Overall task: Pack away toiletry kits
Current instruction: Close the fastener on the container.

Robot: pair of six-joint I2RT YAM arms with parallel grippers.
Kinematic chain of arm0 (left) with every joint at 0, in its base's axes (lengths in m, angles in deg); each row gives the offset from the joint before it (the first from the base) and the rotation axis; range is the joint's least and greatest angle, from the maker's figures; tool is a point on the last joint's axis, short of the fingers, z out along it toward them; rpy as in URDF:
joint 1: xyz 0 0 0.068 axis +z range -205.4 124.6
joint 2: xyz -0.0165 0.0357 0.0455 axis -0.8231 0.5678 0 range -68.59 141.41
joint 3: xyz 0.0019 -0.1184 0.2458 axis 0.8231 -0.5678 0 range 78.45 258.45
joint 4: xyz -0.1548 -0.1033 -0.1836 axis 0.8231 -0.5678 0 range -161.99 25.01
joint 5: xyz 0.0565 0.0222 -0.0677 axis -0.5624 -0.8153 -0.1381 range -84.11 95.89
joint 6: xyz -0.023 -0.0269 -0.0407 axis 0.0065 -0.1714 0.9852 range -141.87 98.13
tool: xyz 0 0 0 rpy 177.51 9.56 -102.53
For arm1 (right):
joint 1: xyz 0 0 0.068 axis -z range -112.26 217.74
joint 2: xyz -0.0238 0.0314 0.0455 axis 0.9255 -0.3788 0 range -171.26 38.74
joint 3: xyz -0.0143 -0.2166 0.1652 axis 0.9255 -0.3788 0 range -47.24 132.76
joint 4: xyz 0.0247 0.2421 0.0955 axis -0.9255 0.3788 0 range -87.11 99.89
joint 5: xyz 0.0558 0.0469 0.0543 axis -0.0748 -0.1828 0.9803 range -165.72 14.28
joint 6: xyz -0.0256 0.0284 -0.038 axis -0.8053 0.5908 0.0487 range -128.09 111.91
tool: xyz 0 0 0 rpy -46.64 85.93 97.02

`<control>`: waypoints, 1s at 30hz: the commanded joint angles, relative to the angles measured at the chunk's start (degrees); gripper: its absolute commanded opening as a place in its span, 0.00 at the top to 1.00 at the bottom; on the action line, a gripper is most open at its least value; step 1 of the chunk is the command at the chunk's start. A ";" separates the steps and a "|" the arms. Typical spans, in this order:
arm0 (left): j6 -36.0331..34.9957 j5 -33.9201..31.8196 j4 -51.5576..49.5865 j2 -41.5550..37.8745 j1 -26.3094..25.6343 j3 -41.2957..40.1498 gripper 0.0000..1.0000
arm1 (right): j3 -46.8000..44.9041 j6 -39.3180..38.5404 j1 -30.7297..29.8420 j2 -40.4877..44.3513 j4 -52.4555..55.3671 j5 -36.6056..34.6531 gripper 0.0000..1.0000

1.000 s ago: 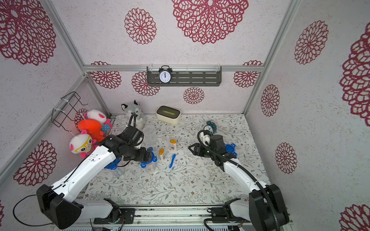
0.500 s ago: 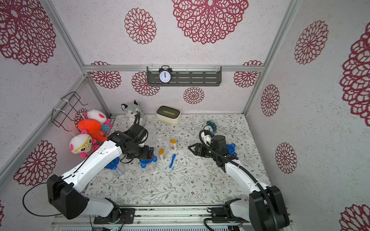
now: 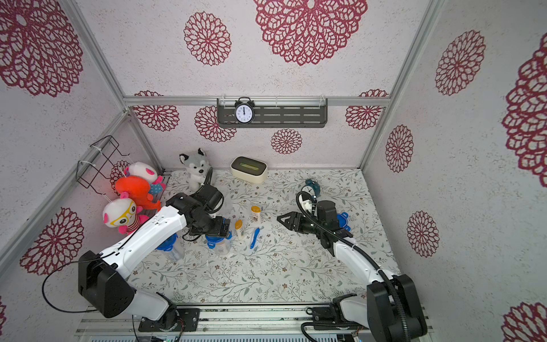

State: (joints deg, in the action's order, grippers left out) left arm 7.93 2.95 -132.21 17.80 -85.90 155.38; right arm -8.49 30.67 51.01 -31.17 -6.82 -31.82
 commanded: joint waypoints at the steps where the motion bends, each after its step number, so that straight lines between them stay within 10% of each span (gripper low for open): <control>1: 1.04 -1.60 -0.15 1.07 -0.61 0.95 0.02 | -0.09 0.77 0.65 0.80 -2.69 1.91 0.37; 20: 2.67 0.01 2.45 4.35 -2.54 -2.79 0.00 | -1.99 3.30 2.66 0.34 -6.76 4.49 0.37; 30: 3.25 1.38 5.15 5.02 -3.07 -4.84 0.23 | -2.44 3.81 3.54 0.56 -7.30 4.66 0.37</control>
State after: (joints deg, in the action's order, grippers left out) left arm 9.85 1.01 -129.37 18.91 -87.74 154.42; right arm -11.16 34.06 54.14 -31.17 -12.07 -28.50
